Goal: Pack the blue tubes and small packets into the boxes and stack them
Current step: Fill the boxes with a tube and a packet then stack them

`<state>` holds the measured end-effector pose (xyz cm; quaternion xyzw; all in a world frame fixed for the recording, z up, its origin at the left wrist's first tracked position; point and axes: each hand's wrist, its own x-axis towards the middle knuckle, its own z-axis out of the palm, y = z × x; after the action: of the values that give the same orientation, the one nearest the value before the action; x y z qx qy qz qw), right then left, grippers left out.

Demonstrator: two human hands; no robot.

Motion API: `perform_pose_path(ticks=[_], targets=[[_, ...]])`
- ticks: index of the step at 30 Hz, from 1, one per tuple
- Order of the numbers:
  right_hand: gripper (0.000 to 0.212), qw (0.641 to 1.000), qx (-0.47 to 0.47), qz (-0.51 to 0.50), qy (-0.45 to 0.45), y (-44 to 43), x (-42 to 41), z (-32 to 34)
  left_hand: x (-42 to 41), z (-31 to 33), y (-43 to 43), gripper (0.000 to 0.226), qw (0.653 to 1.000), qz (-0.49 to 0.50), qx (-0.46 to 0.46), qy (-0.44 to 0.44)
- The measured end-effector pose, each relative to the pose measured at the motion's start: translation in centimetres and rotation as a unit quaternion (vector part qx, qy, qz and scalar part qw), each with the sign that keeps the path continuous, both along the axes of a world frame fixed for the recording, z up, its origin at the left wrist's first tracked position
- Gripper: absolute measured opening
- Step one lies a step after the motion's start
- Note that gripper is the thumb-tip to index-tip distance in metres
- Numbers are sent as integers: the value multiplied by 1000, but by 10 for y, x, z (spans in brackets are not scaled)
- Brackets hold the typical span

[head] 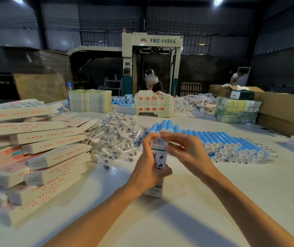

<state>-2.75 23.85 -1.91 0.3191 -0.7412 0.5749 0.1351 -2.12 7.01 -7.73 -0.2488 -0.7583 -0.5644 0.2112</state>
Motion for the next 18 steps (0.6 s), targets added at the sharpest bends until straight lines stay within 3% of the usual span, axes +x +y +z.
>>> perform_pose_path(ticks=[5, 10, 14, 18], targets=[[27, 999, 19, -42, 24, -10, 2, 0, 5, 2, -2, 95, 1000, 8, -5, 0], [34, 998, -11, -56, 12, -16, 7, -15, 8, 4, -1, 107, 999, 33, -22, -1], [48, 990, -97, -13, -101, -15, 13, -32, 11, 6, -2, 109, 999, 41, 10, -10], [54, 971, -65, 56, -224, -19, 21, -41, 17, 7, -5, 87, 995, -13, 87, -44]])
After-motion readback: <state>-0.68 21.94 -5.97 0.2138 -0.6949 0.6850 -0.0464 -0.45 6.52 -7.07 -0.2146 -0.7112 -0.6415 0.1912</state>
